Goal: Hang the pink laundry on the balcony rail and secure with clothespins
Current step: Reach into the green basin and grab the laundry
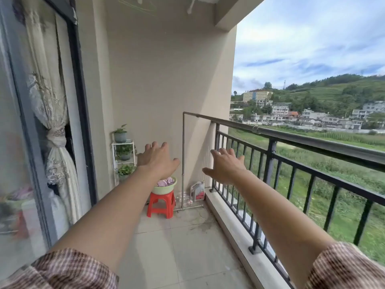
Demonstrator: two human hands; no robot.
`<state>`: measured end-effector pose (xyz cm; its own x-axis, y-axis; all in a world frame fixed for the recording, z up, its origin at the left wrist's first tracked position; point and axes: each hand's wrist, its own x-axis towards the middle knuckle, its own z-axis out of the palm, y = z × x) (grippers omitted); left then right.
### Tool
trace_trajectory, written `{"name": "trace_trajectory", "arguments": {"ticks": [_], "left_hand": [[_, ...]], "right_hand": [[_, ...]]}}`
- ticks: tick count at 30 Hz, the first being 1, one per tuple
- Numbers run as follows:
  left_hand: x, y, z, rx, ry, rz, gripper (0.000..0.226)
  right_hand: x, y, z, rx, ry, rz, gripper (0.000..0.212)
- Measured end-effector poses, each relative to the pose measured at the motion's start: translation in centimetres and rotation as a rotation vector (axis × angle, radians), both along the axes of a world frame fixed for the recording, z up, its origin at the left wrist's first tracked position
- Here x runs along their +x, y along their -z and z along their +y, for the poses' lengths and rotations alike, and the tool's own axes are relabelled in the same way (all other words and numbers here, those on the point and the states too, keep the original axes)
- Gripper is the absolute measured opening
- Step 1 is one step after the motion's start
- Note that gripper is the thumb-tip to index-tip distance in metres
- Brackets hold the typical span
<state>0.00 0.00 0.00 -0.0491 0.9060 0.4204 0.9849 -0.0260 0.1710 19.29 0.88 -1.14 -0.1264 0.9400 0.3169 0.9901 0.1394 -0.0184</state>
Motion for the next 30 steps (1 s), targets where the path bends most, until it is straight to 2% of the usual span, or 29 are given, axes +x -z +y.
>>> {"name": "trace_trajectory", "arguments": {"ticks": [6,9,12,15,22,30], "left_hand": [[-0.8,-0.2,12.7,-0.031,-0.031,0.008,0.058],[-1.8,-0.2,18.7,-0.001,-0.029,-0.002,0.056],[-3.2,1.1,24.4,-0.013,-0.024,0.042,0.056],[-5.0,3.1,30.8,-0.054,-0.044,-0.010,0.058],[-10.8,7.6,47.8,-0.146,-0.056,0.004,0.057],[-17.4,8.6,69.7,-0.167,-0.008,-0.027,0.057]], "right_hand": [[-1.2,-0.5,12.7,0.023,-0.007,-0.049,0.068],[-2.2,-0.7,19.6,0.024,-0.001,0.004,0.067],[-3.9,0.6,25.6,-0.013,-0.023,0.045,0.066],[-5.6,2.7,32.0,-0.041,-0.037,0.036,0.067],[-12.2,7.9,48.8,-0.100,-0.072,-0.021,0.066],[-20.4,8.5,70.9,-0.091,-0.051,0.008,0.067]]}}
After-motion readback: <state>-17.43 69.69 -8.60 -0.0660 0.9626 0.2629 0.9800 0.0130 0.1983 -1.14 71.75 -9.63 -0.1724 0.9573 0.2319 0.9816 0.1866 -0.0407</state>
